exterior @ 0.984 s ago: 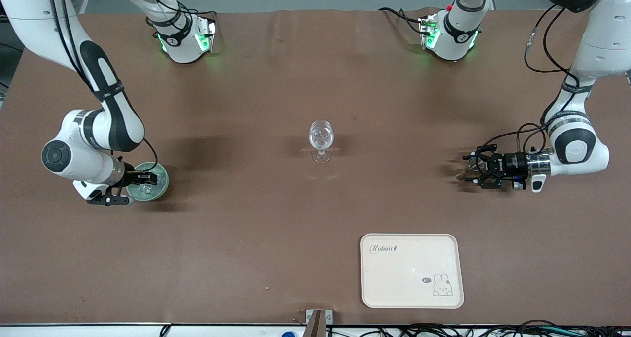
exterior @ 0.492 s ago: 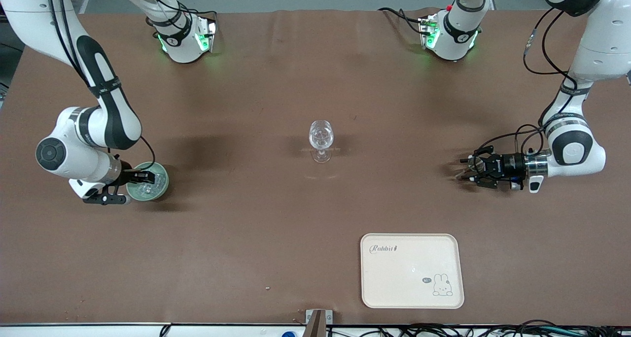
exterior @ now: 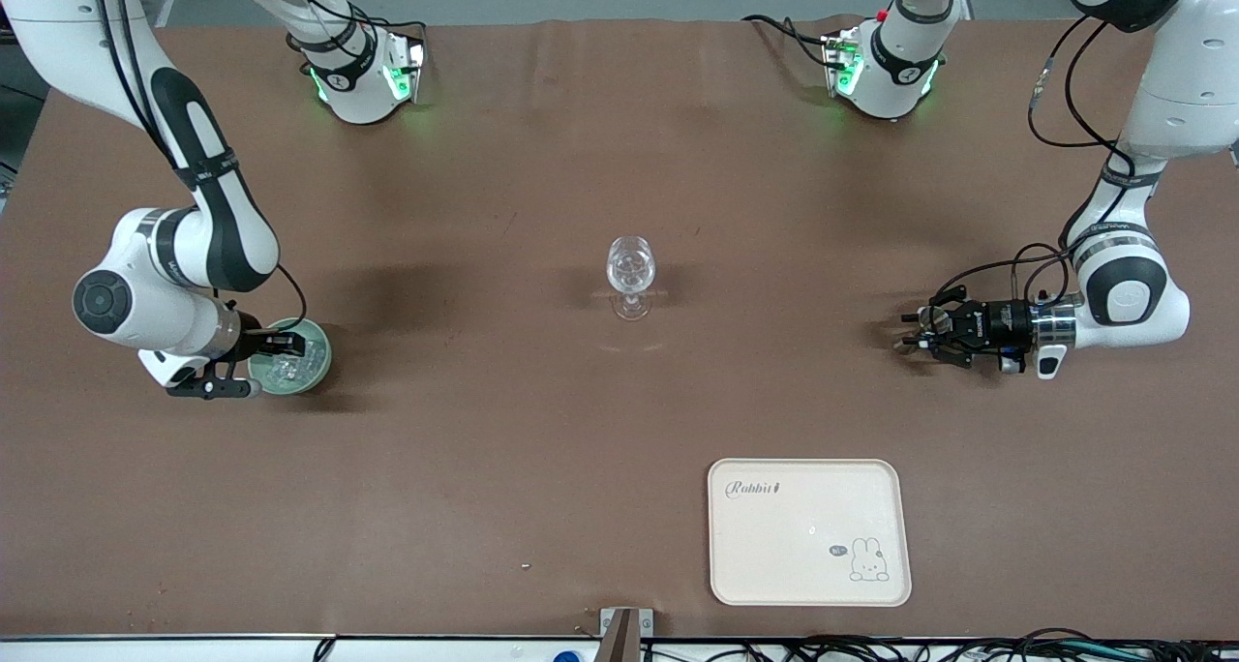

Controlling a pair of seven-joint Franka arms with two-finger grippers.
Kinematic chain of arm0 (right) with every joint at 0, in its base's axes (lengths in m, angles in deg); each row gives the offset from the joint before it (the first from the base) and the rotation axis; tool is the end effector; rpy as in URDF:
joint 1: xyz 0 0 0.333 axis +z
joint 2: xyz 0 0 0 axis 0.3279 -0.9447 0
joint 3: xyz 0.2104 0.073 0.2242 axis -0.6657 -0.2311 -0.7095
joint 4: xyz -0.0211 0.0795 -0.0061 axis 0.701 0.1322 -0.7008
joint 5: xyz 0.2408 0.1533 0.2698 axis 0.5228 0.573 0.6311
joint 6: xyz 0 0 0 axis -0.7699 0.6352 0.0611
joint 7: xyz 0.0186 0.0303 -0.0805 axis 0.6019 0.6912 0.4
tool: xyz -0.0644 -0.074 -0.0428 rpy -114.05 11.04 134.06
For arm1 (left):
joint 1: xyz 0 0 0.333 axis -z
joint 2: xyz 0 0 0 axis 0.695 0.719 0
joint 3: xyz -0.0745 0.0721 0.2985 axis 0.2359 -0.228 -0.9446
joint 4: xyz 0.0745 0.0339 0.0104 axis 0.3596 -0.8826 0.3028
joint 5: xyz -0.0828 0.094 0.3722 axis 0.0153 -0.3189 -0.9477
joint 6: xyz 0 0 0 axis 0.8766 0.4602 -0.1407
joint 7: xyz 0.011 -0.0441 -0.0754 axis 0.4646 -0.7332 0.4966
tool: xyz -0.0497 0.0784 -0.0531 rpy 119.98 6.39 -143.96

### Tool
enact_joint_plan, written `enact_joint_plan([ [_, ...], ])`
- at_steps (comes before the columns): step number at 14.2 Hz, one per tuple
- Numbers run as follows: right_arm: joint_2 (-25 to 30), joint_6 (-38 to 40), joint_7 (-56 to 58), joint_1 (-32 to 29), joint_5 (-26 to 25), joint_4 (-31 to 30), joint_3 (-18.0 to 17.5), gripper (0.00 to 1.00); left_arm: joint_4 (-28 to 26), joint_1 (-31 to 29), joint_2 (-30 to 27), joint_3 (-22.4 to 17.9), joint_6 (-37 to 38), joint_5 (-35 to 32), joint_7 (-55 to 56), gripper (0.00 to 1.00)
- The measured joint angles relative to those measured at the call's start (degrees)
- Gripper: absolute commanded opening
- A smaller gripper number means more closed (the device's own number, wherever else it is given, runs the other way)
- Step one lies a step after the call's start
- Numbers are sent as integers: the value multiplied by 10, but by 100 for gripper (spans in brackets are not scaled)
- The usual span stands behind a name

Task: Pour wine and add ice with both arms
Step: 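Grasp an ice cube with the right gripper while the left gripper lifts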

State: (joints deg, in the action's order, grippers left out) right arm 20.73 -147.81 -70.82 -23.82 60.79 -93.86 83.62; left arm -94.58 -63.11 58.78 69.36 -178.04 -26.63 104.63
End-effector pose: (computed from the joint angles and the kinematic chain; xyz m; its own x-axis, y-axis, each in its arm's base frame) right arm 0.5867 -0.0442 0.2303 0.9911 -0.0256 -0.1306 -0.0282 -0.9994 -0.0178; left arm 0.5515 0.0939 0.1269 0.0297 0.4414 -0.8968 0.9946 -0.1025 -0.0175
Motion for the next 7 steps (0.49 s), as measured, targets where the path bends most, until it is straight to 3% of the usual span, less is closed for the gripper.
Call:
enact_joint_plan([
  [1,0,0,0,0,0,-1,0,28,1,-1,0,0,0,0,0,38],
  [4,0,0,0,2,0,-1,-1,11,8,-3,4,0,0,0,0,38],
  [7,0,0,0,4,0,-1,-1,9,20,-3,17,0,0,0,0,23],
])
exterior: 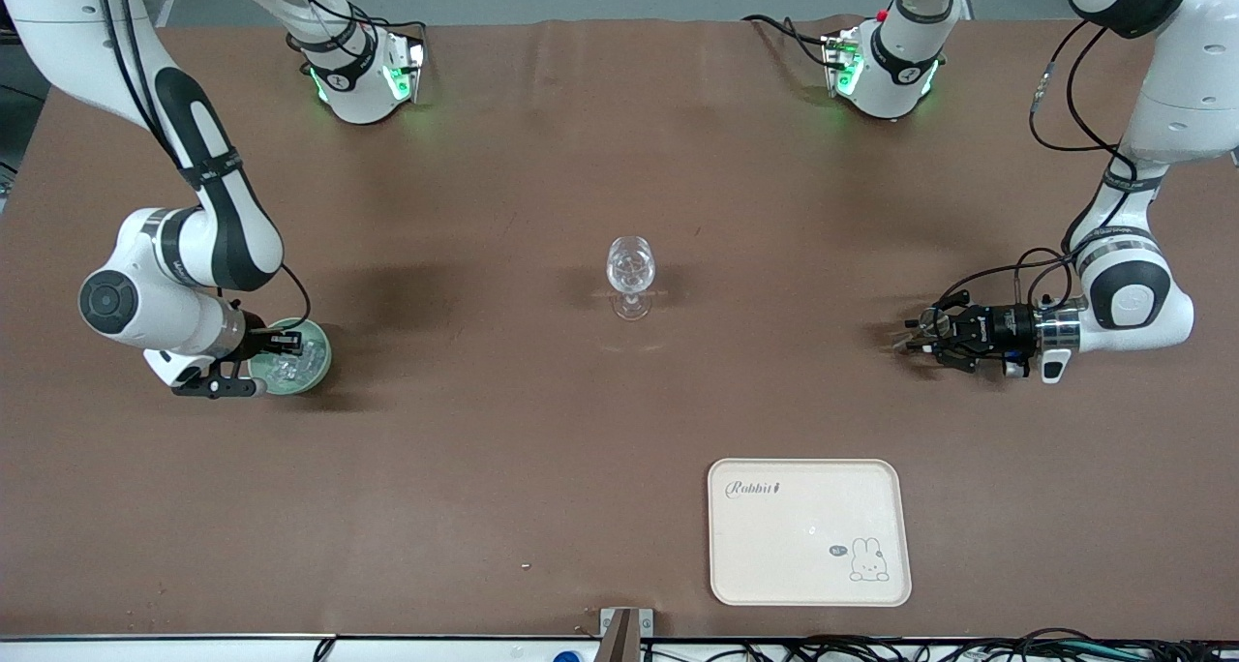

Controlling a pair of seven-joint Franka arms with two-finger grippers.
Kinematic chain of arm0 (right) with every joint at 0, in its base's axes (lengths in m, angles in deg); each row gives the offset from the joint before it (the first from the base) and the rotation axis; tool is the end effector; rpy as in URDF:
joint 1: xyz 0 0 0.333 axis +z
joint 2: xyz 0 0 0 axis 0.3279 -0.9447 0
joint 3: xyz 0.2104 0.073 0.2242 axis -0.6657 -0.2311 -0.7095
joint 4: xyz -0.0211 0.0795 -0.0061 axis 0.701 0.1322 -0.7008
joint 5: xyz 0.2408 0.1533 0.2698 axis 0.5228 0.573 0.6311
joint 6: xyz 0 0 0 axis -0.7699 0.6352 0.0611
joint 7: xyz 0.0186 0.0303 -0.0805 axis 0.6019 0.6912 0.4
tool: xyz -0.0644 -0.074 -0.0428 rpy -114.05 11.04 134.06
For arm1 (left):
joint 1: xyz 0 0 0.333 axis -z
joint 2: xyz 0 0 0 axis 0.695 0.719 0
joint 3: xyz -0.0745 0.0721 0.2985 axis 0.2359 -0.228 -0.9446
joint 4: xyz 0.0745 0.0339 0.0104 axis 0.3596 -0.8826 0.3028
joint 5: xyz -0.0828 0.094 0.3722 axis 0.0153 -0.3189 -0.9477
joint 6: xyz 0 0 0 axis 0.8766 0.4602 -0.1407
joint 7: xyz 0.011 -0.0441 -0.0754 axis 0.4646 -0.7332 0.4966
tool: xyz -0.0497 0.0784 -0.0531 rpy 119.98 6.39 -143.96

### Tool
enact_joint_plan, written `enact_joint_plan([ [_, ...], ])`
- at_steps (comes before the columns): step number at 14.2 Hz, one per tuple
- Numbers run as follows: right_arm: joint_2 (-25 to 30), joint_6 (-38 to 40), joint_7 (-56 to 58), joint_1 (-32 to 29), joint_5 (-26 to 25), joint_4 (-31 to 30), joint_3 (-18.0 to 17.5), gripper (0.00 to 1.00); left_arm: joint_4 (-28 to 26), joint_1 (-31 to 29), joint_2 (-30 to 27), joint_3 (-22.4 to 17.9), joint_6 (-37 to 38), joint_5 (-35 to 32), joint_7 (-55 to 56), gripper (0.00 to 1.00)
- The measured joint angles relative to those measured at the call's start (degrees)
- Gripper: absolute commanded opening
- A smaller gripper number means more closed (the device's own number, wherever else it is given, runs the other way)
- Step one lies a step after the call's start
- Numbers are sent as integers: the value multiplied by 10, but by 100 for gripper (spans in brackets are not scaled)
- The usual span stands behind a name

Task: Pour wine and add ice with both arms
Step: 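Grasp an ice cube with the right gripper while the left gripper lifts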

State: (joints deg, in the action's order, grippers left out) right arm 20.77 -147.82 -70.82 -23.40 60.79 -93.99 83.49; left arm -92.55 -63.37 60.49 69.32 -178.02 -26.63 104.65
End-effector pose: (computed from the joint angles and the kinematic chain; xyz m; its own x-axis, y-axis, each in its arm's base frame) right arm 0.5864 -0.0385 0.2298 0.9911 -0.0161 -0.1319 -0.0188 -0.9996 -0.0188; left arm 0.5585 0.0992 0.1206 0.0316 0.4426 -0.8961 0.9952 -0.0966 -0.0127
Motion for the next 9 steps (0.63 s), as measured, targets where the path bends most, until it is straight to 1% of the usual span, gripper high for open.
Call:
enact_joint_plan([
  [1,1,0,0,0,0,0,0,8,2,0,3,0,0,0,0,22],
  [2,2,-1,0,0,0,1,0,8,3,0,4,0,1,0,0,18],
  [3,4,-1,2,0,0,2,0,8,4,0,4,0,3,0,0,11],
  [5,8,-1,7,0,0,3,2,8,5,0,4,0,8,0,4,2],
  [9,23,15,8,-1,0,13,5,6,16,1,4,1,26,0,9,1],
])
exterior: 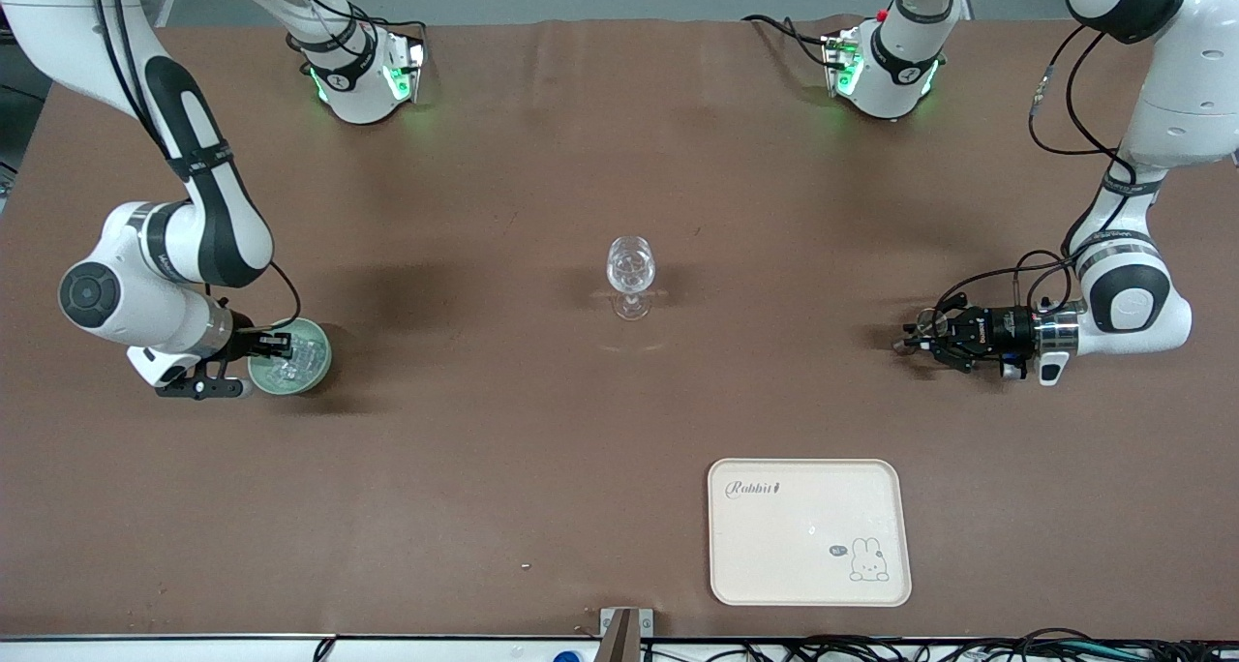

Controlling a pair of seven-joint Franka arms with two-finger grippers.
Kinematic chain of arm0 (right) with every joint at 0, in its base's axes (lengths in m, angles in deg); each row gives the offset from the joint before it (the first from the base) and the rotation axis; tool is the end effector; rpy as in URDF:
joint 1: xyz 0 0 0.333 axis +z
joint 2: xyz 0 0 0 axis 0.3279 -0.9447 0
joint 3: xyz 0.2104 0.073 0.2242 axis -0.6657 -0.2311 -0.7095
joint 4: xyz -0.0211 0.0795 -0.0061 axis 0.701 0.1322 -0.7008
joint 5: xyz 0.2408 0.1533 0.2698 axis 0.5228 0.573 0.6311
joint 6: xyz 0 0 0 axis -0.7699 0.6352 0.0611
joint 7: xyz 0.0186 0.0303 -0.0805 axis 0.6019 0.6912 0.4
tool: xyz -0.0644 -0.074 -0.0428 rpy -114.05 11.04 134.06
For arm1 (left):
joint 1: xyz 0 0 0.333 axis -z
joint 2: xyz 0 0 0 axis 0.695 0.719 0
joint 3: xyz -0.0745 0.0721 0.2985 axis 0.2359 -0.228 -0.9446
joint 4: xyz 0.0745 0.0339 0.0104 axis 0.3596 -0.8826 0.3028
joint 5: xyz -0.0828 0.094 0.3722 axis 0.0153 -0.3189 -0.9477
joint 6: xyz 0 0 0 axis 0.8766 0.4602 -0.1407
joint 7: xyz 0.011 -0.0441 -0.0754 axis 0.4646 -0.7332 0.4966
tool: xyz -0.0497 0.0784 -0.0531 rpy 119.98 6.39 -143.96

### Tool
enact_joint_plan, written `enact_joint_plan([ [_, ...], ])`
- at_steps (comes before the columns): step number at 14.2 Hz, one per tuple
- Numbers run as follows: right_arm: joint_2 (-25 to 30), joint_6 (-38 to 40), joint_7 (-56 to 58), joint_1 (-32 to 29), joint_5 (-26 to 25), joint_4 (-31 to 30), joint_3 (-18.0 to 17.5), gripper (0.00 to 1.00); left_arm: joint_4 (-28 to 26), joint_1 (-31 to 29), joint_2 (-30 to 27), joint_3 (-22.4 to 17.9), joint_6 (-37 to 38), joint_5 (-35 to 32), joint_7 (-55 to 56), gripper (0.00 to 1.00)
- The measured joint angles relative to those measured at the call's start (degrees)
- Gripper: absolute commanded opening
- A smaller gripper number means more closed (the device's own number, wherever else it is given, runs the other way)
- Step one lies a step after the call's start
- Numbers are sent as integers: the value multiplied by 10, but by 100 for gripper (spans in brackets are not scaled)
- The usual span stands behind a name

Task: Pour wine and add ice with both arms
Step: 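Grasp an ice cube with the right gripper while the left gripper lifts, then carry the silver jigger above the wine glass with the left gripper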

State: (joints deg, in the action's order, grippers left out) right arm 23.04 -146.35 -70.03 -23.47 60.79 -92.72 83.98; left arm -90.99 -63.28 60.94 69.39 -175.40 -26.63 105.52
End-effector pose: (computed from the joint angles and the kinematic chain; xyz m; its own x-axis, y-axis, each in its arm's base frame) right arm 0.5942 -0.0448 0.2601 0.9953 -0.0118 -0.0961 -0.0134 -0.9998 -0.0151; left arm 0.5642 0.0954 0.1263 0.0303 0.4138 -0.9099 0.9934 -0.1135 -0.0186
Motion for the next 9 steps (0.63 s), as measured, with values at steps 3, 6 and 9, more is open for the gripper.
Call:
enact_joint_plan([
  [3,20,70,0,0,0,42,1,6,32,12,-1,6,64,0,54,1],
  [6,35,154,1,0,0,117,2,6,41,29,-21,36,78,0,83,0],
  [9,37,226,1,-1,0,194,2,6,32,36,-47,64,78,0,92,0],
])
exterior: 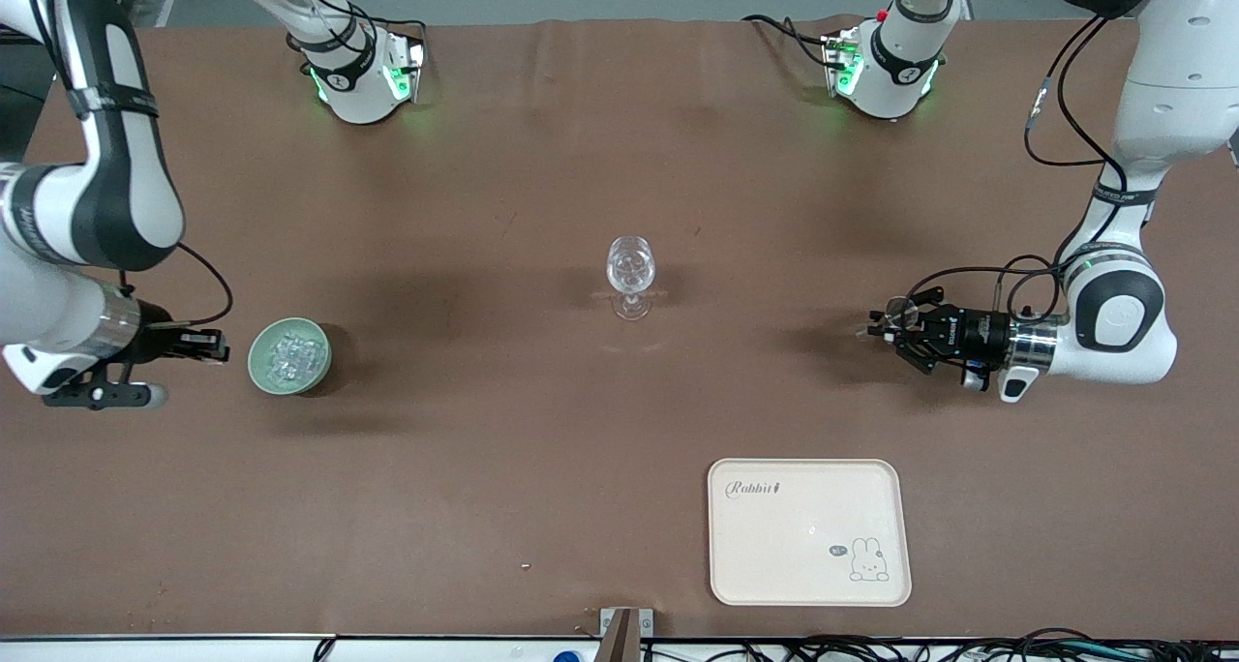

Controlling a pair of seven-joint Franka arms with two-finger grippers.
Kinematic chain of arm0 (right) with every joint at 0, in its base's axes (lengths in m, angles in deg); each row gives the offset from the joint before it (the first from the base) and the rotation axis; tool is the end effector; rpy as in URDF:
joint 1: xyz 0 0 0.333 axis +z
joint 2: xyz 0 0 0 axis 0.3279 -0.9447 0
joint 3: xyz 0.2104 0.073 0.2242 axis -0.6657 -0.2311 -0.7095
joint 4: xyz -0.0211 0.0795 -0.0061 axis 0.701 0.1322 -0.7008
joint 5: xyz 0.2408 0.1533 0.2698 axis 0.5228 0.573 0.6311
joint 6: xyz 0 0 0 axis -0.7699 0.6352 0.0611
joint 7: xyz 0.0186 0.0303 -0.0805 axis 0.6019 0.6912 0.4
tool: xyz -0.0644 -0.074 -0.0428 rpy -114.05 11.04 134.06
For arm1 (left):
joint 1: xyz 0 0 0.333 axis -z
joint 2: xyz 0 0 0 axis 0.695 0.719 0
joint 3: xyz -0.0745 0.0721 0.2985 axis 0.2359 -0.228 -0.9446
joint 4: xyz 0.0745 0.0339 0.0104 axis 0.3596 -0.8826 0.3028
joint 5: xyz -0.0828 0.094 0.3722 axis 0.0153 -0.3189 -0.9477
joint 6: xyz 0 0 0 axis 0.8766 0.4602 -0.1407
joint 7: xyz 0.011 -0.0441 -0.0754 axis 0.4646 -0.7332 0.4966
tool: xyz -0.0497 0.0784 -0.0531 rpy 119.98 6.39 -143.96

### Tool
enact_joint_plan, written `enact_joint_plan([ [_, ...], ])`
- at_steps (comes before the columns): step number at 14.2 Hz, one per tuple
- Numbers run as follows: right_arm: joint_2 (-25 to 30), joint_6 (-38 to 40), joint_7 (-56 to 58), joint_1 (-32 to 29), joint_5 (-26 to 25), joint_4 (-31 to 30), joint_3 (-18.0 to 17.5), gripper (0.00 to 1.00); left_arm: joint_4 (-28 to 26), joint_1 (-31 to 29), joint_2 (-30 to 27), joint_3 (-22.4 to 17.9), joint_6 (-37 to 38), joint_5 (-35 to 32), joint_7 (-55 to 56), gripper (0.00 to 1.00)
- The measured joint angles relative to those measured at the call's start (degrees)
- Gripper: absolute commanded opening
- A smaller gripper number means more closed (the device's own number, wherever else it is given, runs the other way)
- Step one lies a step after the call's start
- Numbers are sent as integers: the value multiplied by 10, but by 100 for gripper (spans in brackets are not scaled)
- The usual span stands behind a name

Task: Pour wine and add ice with both arms
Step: 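Carry the silver jigger above the wine glass with the left gripper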

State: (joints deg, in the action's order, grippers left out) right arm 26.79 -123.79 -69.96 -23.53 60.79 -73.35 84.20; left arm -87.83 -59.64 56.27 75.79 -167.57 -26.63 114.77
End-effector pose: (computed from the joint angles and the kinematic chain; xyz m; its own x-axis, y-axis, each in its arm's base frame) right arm 0.6380 -0.0504 0.4182 0.9962 -0.0114 -0.0862 -0.0128 -0.9998 -0.0161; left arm 0.5955 -0.0069 0.2061 0.0464 0.3107 -0.9494 0.9606 -0.2746 -0.0429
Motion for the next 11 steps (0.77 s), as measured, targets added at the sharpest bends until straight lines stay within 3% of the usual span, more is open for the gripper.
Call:
enact_joint_plan([
  [5,19,126,0,0,0,101,-1,7,-51,24,-56,28,-31,0,1,0],
  [11,120,200,0,1,0,110,-4,5,-146,31,-105,132,-154,70,12,0],
])
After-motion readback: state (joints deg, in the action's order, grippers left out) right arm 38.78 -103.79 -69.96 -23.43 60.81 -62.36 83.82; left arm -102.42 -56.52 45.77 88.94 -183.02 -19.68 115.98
